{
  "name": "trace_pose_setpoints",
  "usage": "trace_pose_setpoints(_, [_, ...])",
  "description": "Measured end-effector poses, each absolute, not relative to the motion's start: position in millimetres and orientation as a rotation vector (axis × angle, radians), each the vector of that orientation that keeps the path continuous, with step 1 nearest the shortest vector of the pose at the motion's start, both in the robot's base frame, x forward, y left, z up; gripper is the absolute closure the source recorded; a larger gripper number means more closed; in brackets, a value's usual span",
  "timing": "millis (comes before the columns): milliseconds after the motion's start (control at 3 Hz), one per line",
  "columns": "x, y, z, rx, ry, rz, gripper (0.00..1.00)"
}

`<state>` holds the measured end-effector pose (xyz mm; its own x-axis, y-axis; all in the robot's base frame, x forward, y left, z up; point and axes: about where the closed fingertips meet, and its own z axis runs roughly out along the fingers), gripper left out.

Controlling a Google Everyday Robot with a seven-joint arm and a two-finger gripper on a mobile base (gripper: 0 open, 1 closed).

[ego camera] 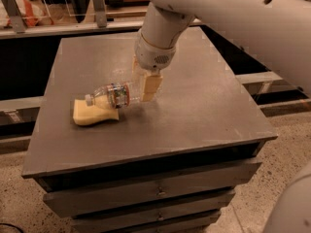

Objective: Move water bottle near sponge

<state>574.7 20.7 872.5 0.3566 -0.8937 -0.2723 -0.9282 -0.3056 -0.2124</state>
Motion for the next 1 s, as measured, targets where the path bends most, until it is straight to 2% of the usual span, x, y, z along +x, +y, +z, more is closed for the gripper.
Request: trace_pose_setpoints(1000, [574.1, 25.1, 875.0, -2.331, 1.615, 0.085, 0.12])
